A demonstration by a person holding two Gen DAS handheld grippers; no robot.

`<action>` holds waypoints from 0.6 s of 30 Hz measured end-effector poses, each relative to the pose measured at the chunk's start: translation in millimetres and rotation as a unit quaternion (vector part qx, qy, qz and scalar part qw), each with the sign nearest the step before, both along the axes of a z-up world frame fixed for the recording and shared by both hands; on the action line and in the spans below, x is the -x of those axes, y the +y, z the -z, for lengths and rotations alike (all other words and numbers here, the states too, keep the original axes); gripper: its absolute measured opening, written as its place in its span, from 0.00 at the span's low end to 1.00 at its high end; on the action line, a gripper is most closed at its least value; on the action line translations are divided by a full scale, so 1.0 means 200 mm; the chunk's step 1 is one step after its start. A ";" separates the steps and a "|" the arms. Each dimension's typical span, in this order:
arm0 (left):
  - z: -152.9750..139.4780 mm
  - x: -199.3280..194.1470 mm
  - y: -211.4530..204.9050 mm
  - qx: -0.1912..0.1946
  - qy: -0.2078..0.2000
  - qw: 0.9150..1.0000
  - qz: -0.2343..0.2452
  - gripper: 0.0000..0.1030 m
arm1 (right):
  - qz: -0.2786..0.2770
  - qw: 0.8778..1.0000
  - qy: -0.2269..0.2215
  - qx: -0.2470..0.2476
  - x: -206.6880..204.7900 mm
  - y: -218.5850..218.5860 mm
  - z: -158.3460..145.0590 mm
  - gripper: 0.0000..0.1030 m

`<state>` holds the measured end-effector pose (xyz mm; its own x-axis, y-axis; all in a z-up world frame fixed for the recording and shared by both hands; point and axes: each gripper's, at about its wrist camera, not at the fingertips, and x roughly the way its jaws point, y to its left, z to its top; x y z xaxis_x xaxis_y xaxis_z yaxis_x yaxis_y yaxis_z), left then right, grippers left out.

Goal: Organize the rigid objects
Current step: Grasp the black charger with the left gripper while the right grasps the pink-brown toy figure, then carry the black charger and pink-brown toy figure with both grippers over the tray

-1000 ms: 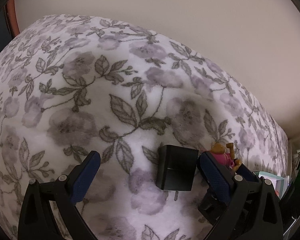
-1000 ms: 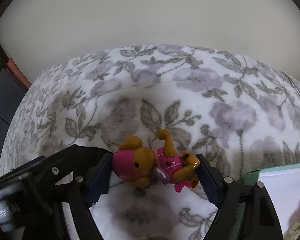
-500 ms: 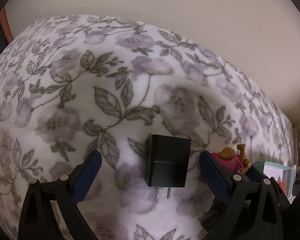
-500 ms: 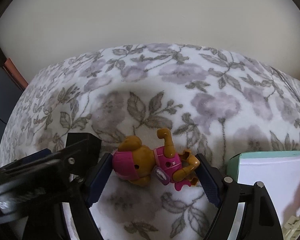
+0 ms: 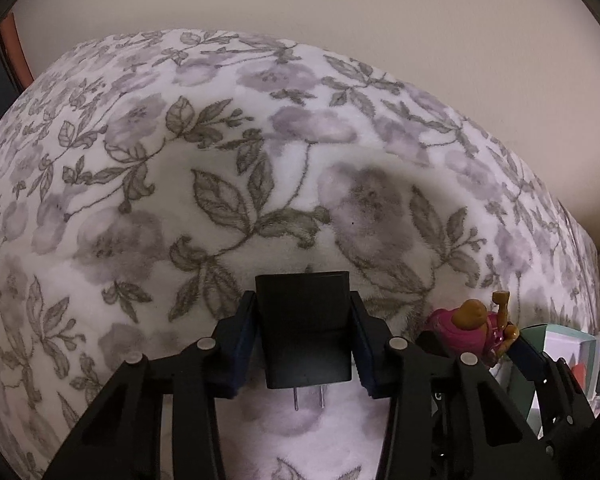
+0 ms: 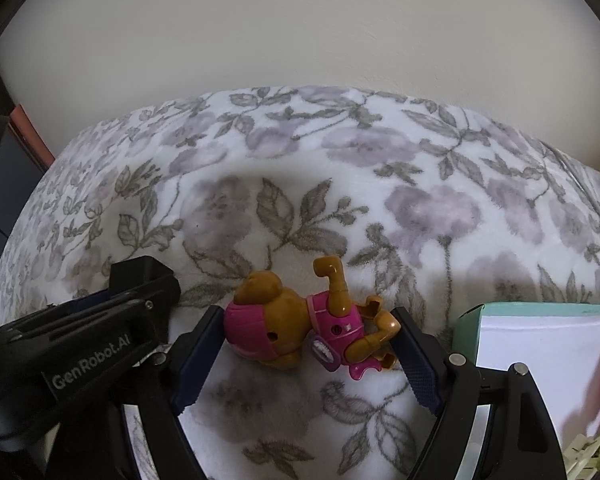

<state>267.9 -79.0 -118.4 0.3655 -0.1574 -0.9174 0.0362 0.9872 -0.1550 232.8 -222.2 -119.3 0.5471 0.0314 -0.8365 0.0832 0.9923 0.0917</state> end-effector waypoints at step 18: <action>-0.11 0.03 0.10 -0.007 -0.005 1.000 -0.029 0.43 | 0.002 1.000 -0.009 -0.014 0.05 -0.02 -0.06 0.81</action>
